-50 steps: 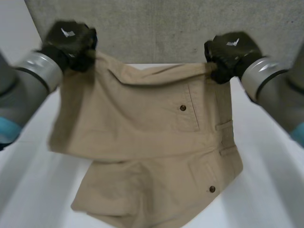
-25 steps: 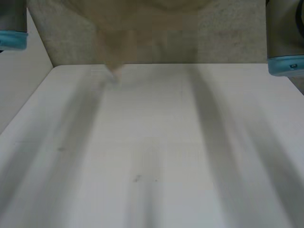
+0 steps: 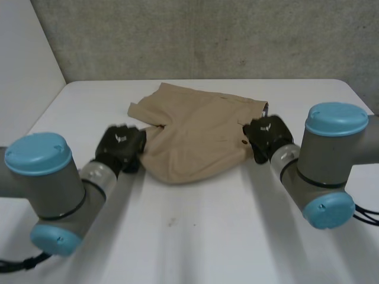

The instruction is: Fold the shorts.

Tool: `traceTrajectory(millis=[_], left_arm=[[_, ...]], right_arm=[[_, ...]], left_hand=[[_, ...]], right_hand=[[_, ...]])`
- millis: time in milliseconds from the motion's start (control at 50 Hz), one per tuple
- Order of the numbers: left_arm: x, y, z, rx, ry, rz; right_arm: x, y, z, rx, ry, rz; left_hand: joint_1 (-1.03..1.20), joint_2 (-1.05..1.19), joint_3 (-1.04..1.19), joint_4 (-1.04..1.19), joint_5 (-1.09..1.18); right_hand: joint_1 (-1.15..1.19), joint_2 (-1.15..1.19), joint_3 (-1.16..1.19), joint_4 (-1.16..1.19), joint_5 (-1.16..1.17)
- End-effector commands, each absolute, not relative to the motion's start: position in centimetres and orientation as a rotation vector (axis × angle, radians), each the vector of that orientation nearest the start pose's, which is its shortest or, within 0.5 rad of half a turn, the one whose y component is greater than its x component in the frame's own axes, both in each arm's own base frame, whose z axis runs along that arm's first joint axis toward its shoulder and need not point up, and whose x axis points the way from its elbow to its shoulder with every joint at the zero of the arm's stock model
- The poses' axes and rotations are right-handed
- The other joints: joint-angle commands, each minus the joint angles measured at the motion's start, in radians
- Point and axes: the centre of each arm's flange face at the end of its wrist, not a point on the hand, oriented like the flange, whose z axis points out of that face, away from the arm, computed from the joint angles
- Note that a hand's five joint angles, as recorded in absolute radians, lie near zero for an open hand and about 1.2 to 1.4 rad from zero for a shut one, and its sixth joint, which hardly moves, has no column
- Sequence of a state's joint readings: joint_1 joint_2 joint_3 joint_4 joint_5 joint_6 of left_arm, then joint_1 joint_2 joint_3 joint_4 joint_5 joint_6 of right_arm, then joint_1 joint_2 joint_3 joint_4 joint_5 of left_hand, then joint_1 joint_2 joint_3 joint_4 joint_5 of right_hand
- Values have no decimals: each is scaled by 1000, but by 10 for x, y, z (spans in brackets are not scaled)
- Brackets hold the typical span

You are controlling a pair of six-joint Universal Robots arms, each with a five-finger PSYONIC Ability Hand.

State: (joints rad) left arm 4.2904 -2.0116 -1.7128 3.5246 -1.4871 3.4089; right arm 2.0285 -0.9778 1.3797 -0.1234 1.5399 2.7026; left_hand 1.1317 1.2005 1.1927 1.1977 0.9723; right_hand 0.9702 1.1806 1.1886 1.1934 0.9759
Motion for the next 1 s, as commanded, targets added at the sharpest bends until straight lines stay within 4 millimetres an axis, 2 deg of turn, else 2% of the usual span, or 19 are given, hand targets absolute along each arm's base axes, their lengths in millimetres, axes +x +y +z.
traceTrajectory(millis=[20,100,200,300,360,440,480,540,600,680,740,760,780,820,840,900,920,980,1000], left_arm=[[-266,-231,158,1116,2556,-1929],[-266,-213,160,1202,2625,-1865],[-262,-202,169,1217,2638,-1844],[-256,-191,175,1217,2658,-1811],[-250,-175,174,1242,2725,-1686],[-241,-145,181,1301,2847,-1435],[-236,-125,191,1349,2910,-1277],[-232,-107,207,1413,2949,-1148],[-235,-101,218,1487,2948,-1148],[-241,-115,230,1538,2900,-1273],[-247,-144,228,1509,2847,-1370],[-250,-152,224,1509,2838,-1381],[-257,-171,217,1508,2811,-1417],[-265,-189,213,1511,2764,-1477],[-273,-204,213,1519,2716,-1533],[-284,-232,212,1506,2642,-1611],[-292,-251,207,1490,2610,-1635],[-305,-279,202,1473,2531,-1704],[-316,-296,201,1465,2444,-1778]], right_arm=[[282,-271,171,-1206,2294,-1726],[272,-262,175,-1230,2308,-1640],[257,-252,170,-1244,2343,-1523],[239,-230,167,-1405,2374,-1402],[229,-220,164,-1492,2409,-1323],[215,-196,180,-1650,2415,-1221],[207,-181,194,-1711,2406,-1179],[197,-170,211,-1727,2411,-1159],[196,-166,224,-1723,2367,-1194],[202,-167,234,-1700,2280,-1251],[201,-177,236,-1655,2280,-1279],[200,-189,230,-1605,2309,-1275],[201,-196,226,-1578,2321,-1271],[202,-211,218,-1517,2351,-1284],[204,-226,211,-1453,2376,-1309],[205,-247,206,-1363,2417,-1362],[205,-259,205,-1315,2444,-1406],[207,-277,205,-1250,2479,-1480],[210,-288,203,-1227,2491,-1536]], left_hand=[[265,196,204,199,249],[265,196,204,199,249],[265,196,204,199,249],[265,196,204,199,249],[265,196,204,199,249],[265,196,204,199,249],[265,196,204,199,249],[265,196,204,199,249],[265,196,204,199,249],[265,196,204,199,249],[265,196,204,199,249],[265,196,204,199,249],[265,196,204,199,249],[265,196,204,199,249],[265,196,204,199,249],[265,196,204,199,249],[265,196,204,199,249],[265,196,204,199,249],[265,196,204,199,249]], right_hand=[[426,216,208,203,246],[426,216,208,203,246],[426,216,208,203,246],[426,216,208,203,246],[426,216,208,203,246],[426,216,208,203,246],[426,216,208,203,246],[426,216,208,203,246],[426,216,208,203,246],[426,216,208,203,246],[426,216,208,203,246],[426,216,208,203,246],[426,216,208,203,246],[426,216,208,203,246],[426,216,208,203,246],[426,216,208,203,246],[426,216,208,203,246],[426,216,208,203,246],[426,216,208,203,246]])
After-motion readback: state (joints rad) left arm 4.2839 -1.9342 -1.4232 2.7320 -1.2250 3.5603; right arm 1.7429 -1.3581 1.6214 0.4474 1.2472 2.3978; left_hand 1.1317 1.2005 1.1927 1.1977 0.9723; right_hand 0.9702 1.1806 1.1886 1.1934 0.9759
